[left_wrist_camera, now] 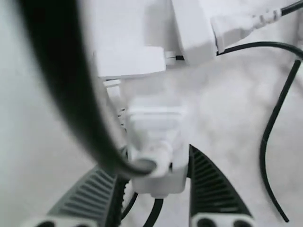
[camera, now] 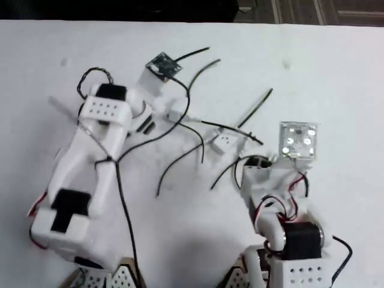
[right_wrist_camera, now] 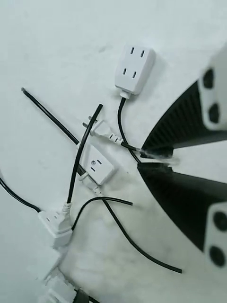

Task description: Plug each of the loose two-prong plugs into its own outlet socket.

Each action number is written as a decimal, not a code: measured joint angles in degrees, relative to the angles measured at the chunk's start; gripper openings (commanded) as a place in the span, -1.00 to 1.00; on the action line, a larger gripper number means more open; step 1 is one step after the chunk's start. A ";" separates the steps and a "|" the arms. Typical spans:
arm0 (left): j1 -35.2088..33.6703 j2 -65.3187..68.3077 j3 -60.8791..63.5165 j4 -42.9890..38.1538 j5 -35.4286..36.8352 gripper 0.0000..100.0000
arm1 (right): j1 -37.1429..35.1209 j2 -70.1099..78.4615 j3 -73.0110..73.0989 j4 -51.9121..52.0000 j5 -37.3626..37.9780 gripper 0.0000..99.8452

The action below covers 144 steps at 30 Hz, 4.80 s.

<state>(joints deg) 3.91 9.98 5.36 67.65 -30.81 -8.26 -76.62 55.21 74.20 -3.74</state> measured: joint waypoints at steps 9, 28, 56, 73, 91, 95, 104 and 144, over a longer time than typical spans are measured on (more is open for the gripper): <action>-1.67 0.70 -6.86 8.44 0.00 -0.48 | -1.05 0.09 0.00 0.00 0.00 -0.97; 0.53 -40.79 26.11 11.78 3.78 -0.57 | -1.49 0.09 2.46 -1.58 5.10 -0.96; -13.10 -71.47 73.49 -11.08 1.14 -0.57 | -0.18 74.11 -23.03 -25.05 15.65 -0.79; -13.10 -71.47 73.49 -11.08 1.14 -0.57 | 3.87 85.01 -31.74 -22.51 5.27 -0.78; -13.10 -71.47 73.93 -11.08 1.14 -0.57 | 2.55 81.41 -31.47 -14.59 34.20 -0.78; -13.10 -71.47 73.93 -11.08 1.14 -0.57 | 2.29 81.41 -31.47 -14.59 54.33 -0.79; -13.10 -71.47 73.93 -11.08 1.14 -0.57 | 3.08 81.41 -31.56 -18.99 85.89 -0.79; -13.10 -71.47 73.93 -11.08 1.14 -0.58 | 2.55 94.51 -40.62 -16.44 86.68 -0.96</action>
<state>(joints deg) -9.19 -61.49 79.30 56.57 -29.67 -5.71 17.89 14.59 57.76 82.95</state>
